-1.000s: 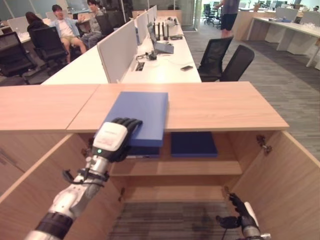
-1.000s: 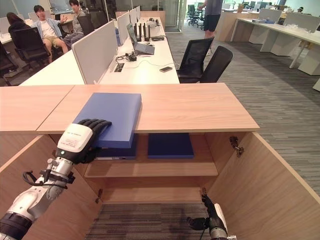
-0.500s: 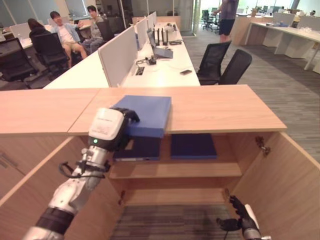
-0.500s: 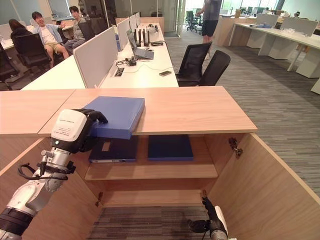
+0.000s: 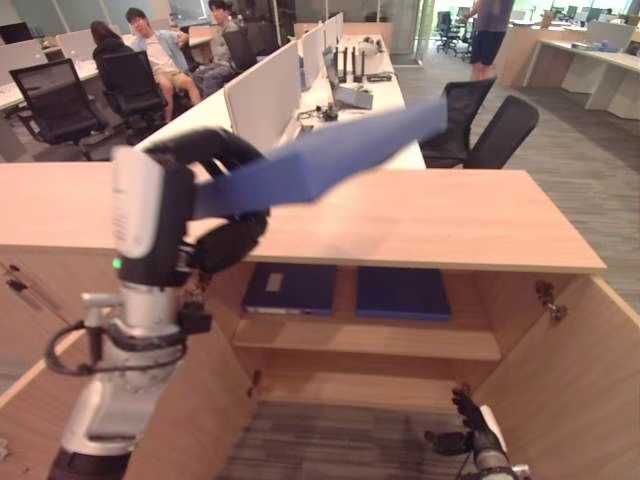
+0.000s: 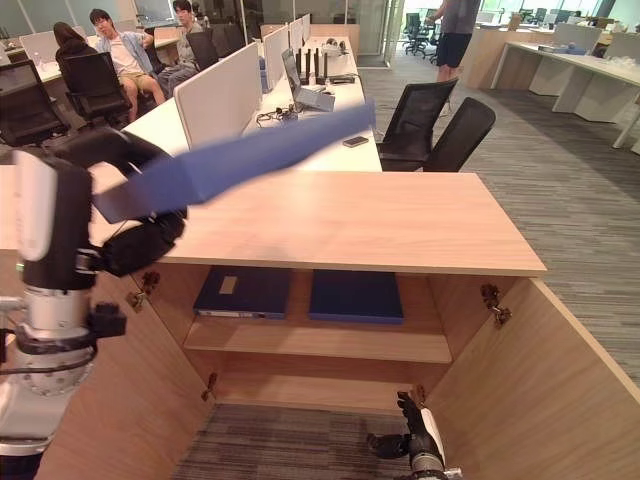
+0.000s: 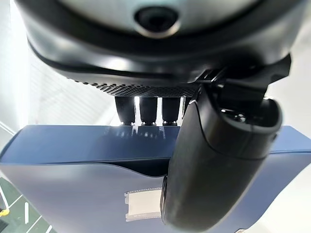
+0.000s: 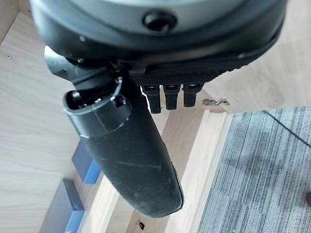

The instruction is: Put the empty folder in the office cabinet

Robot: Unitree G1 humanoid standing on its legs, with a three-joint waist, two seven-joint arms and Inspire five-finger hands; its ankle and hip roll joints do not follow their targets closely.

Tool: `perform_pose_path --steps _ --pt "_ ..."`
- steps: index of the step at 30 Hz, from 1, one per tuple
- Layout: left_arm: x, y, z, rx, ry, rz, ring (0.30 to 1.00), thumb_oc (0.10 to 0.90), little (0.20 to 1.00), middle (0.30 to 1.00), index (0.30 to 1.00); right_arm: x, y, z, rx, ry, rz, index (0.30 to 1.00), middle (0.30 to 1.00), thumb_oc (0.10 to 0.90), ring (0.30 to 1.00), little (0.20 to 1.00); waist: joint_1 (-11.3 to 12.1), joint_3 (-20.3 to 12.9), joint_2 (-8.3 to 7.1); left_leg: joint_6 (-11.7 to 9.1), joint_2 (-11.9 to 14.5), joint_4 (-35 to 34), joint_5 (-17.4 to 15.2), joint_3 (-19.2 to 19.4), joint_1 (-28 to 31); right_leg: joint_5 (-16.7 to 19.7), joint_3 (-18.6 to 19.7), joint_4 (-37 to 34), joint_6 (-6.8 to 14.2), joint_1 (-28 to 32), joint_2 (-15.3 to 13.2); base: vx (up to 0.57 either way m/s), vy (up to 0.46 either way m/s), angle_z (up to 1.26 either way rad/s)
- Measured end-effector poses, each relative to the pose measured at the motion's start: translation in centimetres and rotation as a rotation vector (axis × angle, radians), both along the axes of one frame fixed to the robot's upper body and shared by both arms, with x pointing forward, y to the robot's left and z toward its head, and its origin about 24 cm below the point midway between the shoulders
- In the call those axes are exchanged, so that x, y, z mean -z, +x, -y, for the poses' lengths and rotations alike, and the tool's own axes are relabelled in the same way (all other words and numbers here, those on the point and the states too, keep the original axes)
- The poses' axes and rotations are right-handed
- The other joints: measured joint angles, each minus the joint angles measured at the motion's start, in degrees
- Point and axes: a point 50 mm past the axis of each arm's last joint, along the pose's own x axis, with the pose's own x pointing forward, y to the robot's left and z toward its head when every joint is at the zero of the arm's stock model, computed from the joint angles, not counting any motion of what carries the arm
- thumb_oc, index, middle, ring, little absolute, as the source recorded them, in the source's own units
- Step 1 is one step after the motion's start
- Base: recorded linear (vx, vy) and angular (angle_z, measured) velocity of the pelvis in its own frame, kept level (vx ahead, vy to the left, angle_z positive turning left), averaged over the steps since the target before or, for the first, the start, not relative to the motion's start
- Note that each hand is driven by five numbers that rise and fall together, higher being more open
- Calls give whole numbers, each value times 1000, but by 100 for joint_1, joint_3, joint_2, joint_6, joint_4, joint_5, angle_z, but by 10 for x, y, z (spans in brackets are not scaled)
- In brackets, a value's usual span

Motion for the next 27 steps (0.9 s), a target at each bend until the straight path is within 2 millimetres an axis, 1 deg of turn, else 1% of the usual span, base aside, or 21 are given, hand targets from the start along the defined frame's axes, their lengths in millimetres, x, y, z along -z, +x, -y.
perform_pose_path --steps 2,4,5,6,10,11,12,13,16,17,18,21,22,24,25,27 --pt "-6 -3 -8 88 -159 10 300 400 300 300 300 0 0 1 -1 -3 -6 900 900 800 900 900 52 32 46 4 -5 1 8 -79 -25 -19 -26 0 -8 17 -1 -26 8 18" --pt "-10 -7 -14 138 -237 12 300 400 300 300 300 0 1 0 -6 -1 -10 900 900 800 900 900 164 44 70 0 -1 1 10 -99 -32 -28 -59 0 -12 29 2 -19 5 8" --pt "-12 -9 -15 161 -270 13 300 400 300 300 300 1 1 0 -8 0 -13 900 900 800 900 900 182 46 74 0 -1 1 10 -102 -35 -30 -62 0 -11 29 3 -22 8 14" --pt "-15 -12 -19 231 -356 25 300 400 300 300 300 1 1 -1 -14 5 -19 900 900 800 900 900 200 49 79 -31 -10 2 35 -178 -60 -49 -126 1 -5 45 -2 -18 7 19" --pt "-8 -16 -24 335 -546 44 300 400 300 300 300 1 6 -8 -45 32 -15 900 900 800 900 900 247 56 85 -30 -22 2 36 -218 -67 -68 -162 1 0 66 -11 -16 9 7" --pt "-2 -15 -26 388 -649 34 300 400 300 300 300 -2 11 -13 -54 89 0 900 900 800 900 900 246 67 95 -31 -19 2 36 -215 -65 -68 -160 0 0 62 -10 0 0 0" --pt "1 -14 -28 404 -682 23 300 400 300 300 300 -4 14 -17 -55 129 13 900 900 800 900 900 254 71 97 -32 -15 1 35 -216 -70 -70 -161 1 -1 60 -4 0 0 0" --pt "3 -13 -29 422 -714 12 300 400 300 300 300 -8 16 -21 -45 191 30 900 900 800 900 900 260 78 104 -32 -13 1 34 -216 -70 -71 -163 1 -2 60 -2 34 5 0" --pt "21 -11 -31 471 -846 -36 300 400 300 300 300 -18 28 -36 -6 463 96 900 900 800 900 900 263 98 125 0 -5 0 -2 -221 -65 -84 -169 0 -9 69 3 2 4 0" --pt "31 -8 -30 490 -895 -74 300 400 300 300 300 -25 33 -47 7 631 129 900 900 800 900 900 318 125 122 -40 -1 2 26 -224 -66 -85 -172 1 -11 70 16 -31 8 2" --pt "36 -8 -30 501 -924 -96 300 400 300 300 300 -31 36 -54 1 728 152 900 900 800 900 900 341 159 123 -40 -1 2 29 -230 -70 -84 -178 1 -11 71 17 0 0 0" --pt "51 -6 -29 532 -982 -185 300 400 300 300 300 -51 45 -76 -84 992 191 900 900 800 900 900 360 224 80 -43 0 5 33 -255 -77 -83 -204 2 -14 77 26 -16 5 5" --pt "59 -5 -29 539 -1000 -233 300 400 300 300 300 -64 48 -88 -144 1102 215 900 900 800 900 900 370 248 46 -43 -3 17 33 -278 -82 -83 -221 2 -23 84 25 -14 -1 7" --pt "67 -4 -30 546 -1014 -279 300 400 300 300 300 -77 54 -97 -203 1203 252 900 900 800 900 900 391 278 6 -43 -7 25 33 -284 -85 -82 -224 8 -31 86 20 -5 1 3" --pt "74 -8 -30 555 -1035 -316 300 400 300 300 300 -87 57 -100 -226 1262 283 900 900 800 900 900 394 289 -14 -43 -17 24 33 -282 -85 -82 -225 21 -30 86 20 0 0 0" --pt "84 -11 -29 572 -1065 -375 300 400 300 300 300 -94 59 -102 -228 1325 312 900 900 800 900 900 411 289 -34 -40 -30 25 32 -282 -83 -83 -225 35 -29 88 12 0 0 0"
